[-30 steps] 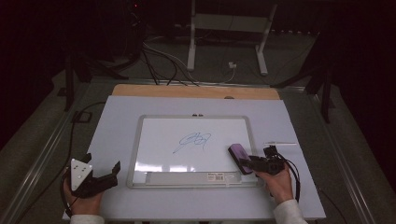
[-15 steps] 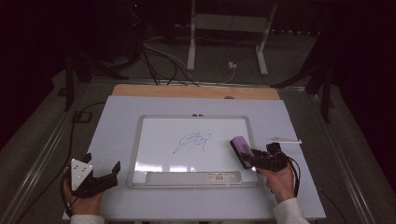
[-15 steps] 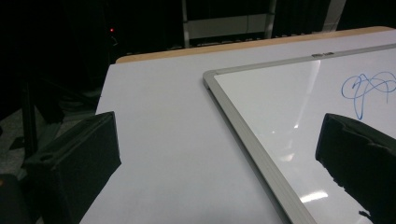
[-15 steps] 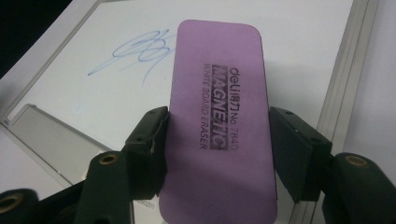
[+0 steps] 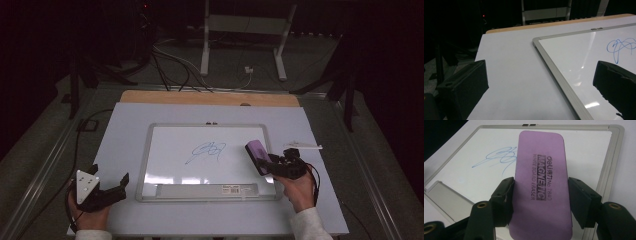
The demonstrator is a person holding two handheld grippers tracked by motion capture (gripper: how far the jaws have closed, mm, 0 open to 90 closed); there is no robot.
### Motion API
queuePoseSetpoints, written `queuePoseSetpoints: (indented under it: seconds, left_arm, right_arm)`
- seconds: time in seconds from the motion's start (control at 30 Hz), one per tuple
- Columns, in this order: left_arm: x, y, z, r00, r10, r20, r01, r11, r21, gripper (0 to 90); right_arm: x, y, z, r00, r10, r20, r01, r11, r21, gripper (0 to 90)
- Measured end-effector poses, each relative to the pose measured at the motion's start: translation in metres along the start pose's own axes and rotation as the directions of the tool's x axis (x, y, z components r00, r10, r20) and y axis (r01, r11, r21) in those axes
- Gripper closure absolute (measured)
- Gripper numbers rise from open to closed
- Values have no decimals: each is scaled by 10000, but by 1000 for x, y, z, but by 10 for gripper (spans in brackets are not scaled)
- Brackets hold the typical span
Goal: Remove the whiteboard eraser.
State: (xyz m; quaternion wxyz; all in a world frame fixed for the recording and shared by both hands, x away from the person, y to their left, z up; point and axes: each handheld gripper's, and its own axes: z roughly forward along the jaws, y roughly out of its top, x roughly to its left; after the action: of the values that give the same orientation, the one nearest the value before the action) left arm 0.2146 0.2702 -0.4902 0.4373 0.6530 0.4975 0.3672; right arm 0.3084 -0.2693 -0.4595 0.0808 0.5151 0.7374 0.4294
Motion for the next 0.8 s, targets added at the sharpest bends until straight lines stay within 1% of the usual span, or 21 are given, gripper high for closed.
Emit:
queuePoseSetpoints:
  seconds: [0.3,0.5,0.8]
  left_arm:
    - [0,0,0,10000,14,-4,-14,10000,7,6]
    - [0,0,0,10000,26,-3,-26,10000,5,6]
    - [1,-1,1,10000,20,19,-20,10000,36,6]
  right_arm:
    - [2,5,3,10000,-46,27,47,9998,-191,408]
    - [6,10,5,9999,-108,2,108,9995,-304,408]
    - [11,16,12,9996,-293,-5,293,9990,-341,408]
